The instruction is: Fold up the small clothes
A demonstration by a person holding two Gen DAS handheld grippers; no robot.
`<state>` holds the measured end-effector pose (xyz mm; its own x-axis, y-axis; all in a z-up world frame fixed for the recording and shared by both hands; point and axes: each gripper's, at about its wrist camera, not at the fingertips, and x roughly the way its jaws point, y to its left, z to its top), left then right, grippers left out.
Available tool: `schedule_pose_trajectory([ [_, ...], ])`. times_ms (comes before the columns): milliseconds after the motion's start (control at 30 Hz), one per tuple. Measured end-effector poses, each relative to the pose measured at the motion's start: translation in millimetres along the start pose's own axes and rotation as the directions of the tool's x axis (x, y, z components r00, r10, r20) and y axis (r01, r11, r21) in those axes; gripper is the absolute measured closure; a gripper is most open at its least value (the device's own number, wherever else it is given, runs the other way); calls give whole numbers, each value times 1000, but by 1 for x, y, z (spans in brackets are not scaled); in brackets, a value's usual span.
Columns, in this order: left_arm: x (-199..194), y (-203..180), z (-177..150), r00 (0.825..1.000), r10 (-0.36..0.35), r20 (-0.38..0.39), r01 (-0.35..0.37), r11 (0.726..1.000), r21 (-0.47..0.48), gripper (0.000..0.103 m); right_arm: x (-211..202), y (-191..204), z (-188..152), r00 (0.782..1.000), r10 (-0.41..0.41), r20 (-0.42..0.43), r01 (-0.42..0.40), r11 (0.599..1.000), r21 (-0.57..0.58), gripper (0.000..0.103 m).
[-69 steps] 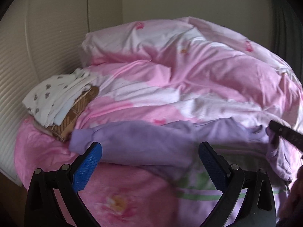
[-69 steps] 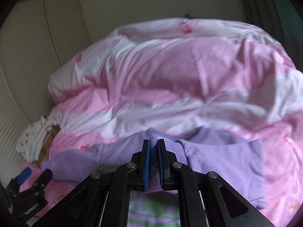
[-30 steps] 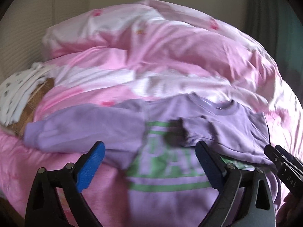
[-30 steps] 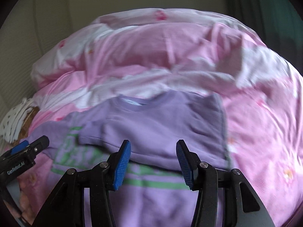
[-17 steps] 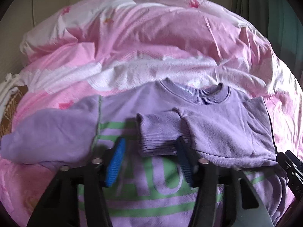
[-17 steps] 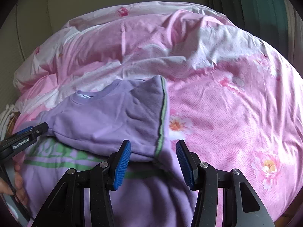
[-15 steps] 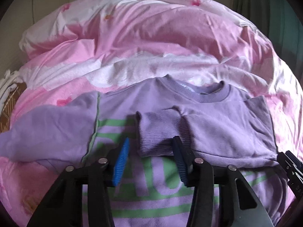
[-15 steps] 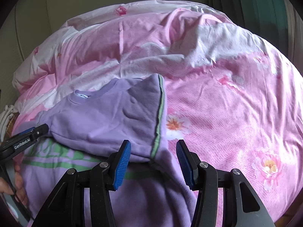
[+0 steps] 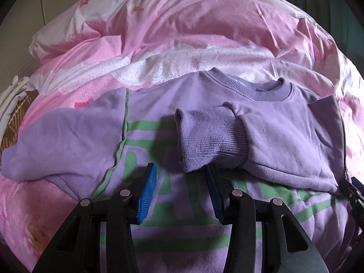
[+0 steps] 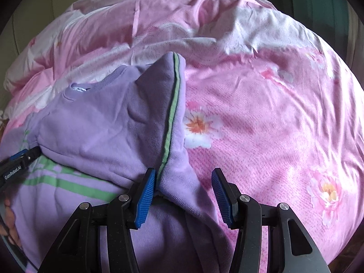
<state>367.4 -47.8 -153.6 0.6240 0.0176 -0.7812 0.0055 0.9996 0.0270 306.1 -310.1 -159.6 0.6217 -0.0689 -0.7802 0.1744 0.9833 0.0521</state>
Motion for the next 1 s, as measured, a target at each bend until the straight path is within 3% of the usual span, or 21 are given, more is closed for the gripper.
schedule_pose_trajectory([
  [233, -31, 13, -4, 999, -8, 42, 8, 1000, -3, 52, -26, -1, 11, 998, 18, 58, -20, 999, 29, 52],
  [433, -50, 30, -10, 998, -1, 59, 3, 1000, -25, 48, -39, 13, 11, 995, 39, 89, -37, 999, -21, 52],
  [633, -61, 33, -17, 998, 4, 55, -3, 1000, -18, 48, -11, 3, 5, 995, -95, 6, 95, 995, -24, 52],
  [767, -68, 34, -20, 998, 10, 61, -9, 1000, -17, 48, -2, -13, 3, 997, -72, -34, 73, 997, 22, 52],
  [1000, -76, 42, -25, 998, 10, 65, -7, 999, -38, 46, -27, -7, 6, 999, -21, 45, 20, 1000, 22, 52],
])
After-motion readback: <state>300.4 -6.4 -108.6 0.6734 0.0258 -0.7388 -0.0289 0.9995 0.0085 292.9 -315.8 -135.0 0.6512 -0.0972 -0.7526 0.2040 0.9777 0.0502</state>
